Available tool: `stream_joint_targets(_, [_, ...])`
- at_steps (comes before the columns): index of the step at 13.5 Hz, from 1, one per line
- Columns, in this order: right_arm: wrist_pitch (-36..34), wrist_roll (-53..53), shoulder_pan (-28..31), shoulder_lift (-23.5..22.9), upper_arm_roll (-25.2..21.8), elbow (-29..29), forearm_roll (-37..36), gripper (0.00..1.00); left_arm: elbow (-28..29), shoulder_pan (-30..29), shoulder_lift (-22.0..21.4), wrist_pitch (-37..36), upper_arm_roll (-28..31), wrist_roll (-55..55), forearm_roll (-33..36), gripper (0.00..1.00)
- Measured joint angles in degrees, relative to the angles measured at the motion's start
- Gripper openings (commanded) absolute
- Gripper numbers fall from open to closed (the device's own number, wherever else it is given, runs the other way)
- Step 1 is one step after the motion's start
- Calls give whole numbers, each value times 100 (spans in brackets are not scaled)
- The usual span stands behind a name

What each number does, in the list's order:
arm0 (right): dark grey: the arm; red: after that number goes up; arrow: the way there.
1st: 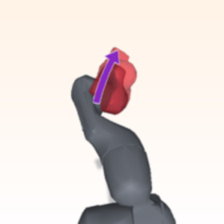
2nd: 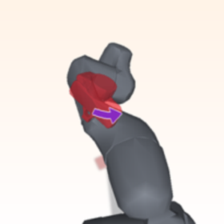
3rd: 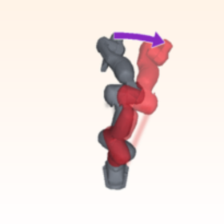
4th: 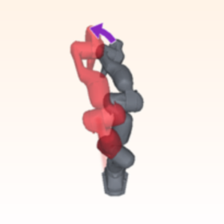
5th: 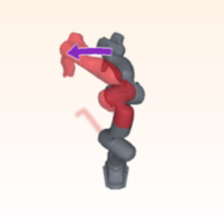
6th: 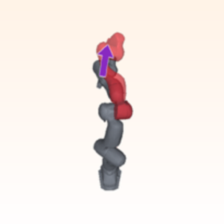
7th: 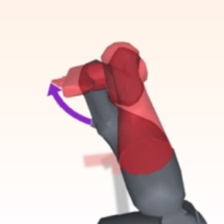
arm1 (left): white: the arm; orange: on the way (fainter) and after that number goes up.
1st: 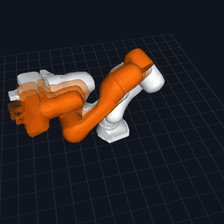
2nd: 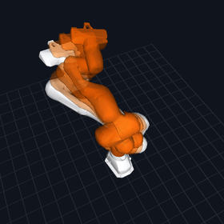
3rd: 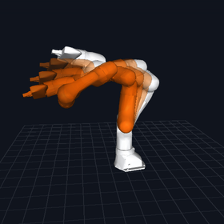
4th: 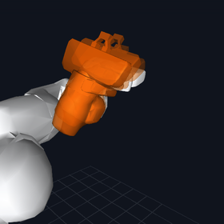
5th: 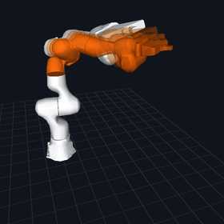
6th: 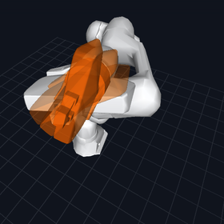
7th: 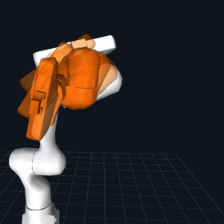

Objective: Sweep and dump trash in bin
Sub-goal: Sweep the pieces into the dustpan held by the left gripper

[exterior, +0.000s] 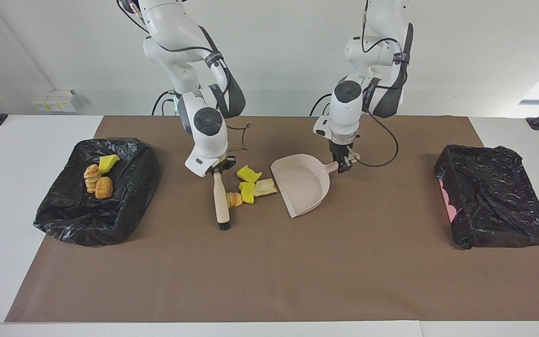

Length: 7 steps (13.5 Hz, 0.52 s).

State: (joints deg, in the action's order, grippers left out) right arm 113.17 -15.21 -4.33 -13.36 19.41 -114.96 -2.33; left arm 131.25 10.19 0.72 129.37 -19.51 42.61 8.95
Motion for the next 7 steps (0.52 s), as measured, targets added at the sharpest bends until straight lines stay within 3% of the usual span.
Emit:
stream_joint_targets(1, [49, -58, -173, -16, 2, 17, 204, 0, -24, 0, -3, -2, -9, -3, 0, 42])
stream_joint_targets(3, [242, -156, -591, -79, 8, 62, 553, 0, -53, 1, -5, -3, -36, -18, 0, 23])
stream_joint_targets(7, [640, -222, -1146, -195, 13, 148, 1346, 0, -55, 1, -7, -8, -46, 10, 0, 0])
